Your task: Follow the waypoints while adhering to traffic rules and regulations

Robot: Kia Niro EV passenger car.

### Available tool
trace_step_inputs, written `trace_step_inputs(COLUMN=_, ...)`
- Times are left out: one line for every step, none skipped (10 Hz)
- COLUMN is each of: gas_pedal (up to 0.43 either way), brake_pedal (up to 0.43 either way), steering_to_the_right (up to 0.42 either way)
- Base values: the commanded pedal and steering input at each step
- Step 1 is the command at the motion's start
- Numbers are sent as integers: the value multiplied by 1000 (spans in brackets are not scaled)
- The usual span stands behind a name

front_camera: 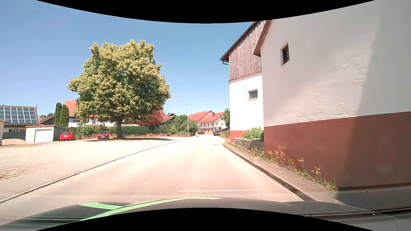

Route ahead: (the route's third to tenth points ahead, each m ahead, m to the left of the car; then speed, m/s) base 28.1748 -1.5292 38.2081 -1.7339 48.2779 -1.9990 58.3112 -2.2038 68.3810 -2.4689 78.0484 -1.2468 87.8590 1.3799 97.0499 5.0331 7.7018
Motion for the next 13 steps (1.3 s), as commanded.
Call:
trace_step_inputs(gas_pedal=79, brake_pedal=0, steering_to_the_right=7)
trace_step_inputs(gas_pedal=79, brake_pedal=0, steering_to_the_right=3)
trace_step_inputs(gas_pedal=98, brake_pedal=0, steering_to_the_right=2)
trace_step_inputs(gas_pedal=110, brake_pedal=0, steering_to_the_right=1)
trace_step_inputs(gas_pedal=110, brake_pedal=0, steering_to_the_right=1)
trace_step_inputs(gas_pedal=110, brake_pedal=0, steering_to_the_right=1)
trace_step_inputs(gas_pedal=118, brake_pedal=0, steering_to_the_right=0)
trace_step_inputs(gas_pedal=118, brake_pedal=0, steering_to_the_right=0)
trace_step_inputs(gas_pedal=118, brake_pedal=0, steering_to_the_right=1)
trace_step_inputs(gas_pedal=118, brake_pedal=0, steering_to_the_right=1)
trace_step_inputs(gas_pedal=118, brake_pedal=0, steering_to_the_right=0)
trace_step_inputs(gas_pedal=130, brake_pedal=0, steering_to_the_right=0)
trace_step_inputs(gas_pedal=130, brake_pedal=0, steering_to_the_right=0)
